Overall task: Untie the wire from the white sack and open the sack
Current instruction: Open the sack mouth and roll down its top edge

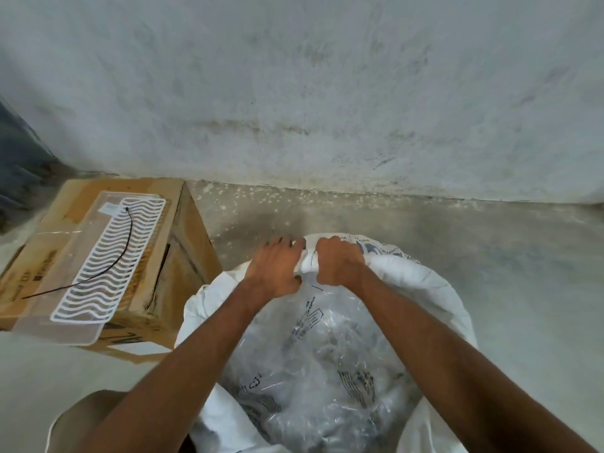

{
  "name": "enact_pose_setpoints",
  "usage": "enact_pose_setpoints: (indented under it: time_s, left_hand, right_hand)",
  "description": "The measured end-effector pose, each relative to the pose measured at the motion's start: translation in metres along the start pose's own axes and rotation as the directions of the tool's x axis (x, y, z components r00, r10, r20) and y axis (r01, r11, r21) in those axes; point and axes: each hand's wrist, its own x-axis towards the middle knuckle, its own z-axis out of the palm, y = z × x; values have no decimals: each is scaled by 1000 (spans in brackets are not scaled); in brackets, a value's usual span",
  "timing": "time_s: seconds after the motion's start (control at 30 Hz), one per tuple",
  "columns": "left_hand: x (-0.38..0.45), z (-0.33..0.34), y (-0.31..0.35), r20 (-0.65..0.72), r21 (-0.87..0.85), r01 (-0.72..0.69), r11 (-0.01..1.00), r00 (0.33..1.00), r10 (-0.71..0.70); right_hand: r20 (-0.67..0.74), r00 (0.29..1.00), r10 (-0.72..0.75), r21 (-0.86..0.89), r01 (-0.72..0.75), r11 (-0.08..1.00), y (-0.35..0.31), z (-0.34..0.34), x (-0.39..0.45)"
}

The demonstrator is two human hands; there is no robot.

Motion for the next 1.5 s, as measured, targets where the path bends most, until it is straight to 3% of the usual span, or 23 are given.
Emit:
enact_pose_setpoints:
  time_s: [0.07,0.13,0.2,0.27,0.37,0.4,0.5,0.6,0.67,0.7,0.73,0.8,0.87,0.93,1.0,1.1,1.2,1.27,1.33,1.4,1.47,1.5]
  left_hand:
    - [2,3,11,15,-3,4,1000,1000,-4]
    - [7,8,14,111,-68,109,992,989,-102]
    - [18,5,11,254,-135,231,964,948,-191]
    - [34,-3,5,414,-221,255,941,898,-147]
    - [49,-11,3,536,-233,239,943,841,-81]
    - [51,-11,6,504,-233,229,945,860,-84]
    - [42,-3,31,176,-96,54,994,984,-36]
    - [34,3,61,26,12,-76,997,997,76]
    - [36,-1,70,43,44,-40,998,998,38]
    - [39,-6,71,89,42,8,999,996,-12]
    - [45,-9,71,155,12,75,997,985,-76]
    - [61,-18,65,302,-68,198,978,938,-169]
    - [80,-23,56,427,-202,241,949,894,-136]
    - [93,-23,52,497,-255,229,939,864,-75]
    - [96,-18,56,484,-205,162,965,874,-44]
    - [84,-5,74,195,38,-89,995,978,80]
    - [71,10,82,15,205,-246,947,969,248]
    - [74,14,80,15,216,-269,938,962,273]
    - [85,11,80,124,178,-257,950,963,237]
    - [100,3,81,289,108,-199,974,944,161]
    - [115,-4,81,441,-26,-117,993,890,116]
    - [121,-5,81,511,-101,-74,992,852,116]
  right_hand:
    - [177,984,4,145,-30,989,5,-7,7]
    - [216,976,-20,208,-26,978,8,-8,8]
    - [51,999,-15,93,10,996,13,-2,0]
    - [-120,993,11,-159,-31,987,20,9,-11]
    - [-193,974,117,-197,-155,968,43,19,-21]
    - [-175,976,133,-181,-164,970,50,19,-22]
    - [-114,987,114,-66,-122,990,56,12,-16]
    - [103,989,104,173,-121,977,60,-9,-4]
    - [258,962,90,271,-162,949,67,-14,0]
    - [272,958,90,317,-177,932,70,-13,0]
    - [224,969,106,354,-182,917,71,-10,-1]
    - [-13,981,195,277,-184,943,71,4,-12]
    - [-191,945,266,52,-261,964,72,24,-27]
    - [-211,919,332,15,-337,942,81,35,-39]
    - [-112,928,354,70,-348,935,93,35,-39]
    - [79,943,323,308,-332,892,112,16,-29]
    - [328,930,166,402,-297,866,126,-10,-29]
    - [415,902,121,446,-318,837,134,-14,-26]
    - [343,930,135,477,-296,827,136,-5,-24]
    - [136,967,217,405,-254,879,135,14,-24]
    - [-33,947,319,331,-291,898,133,30,-38]
    - [-77,930,358,379,-305,874,132,36,-46]
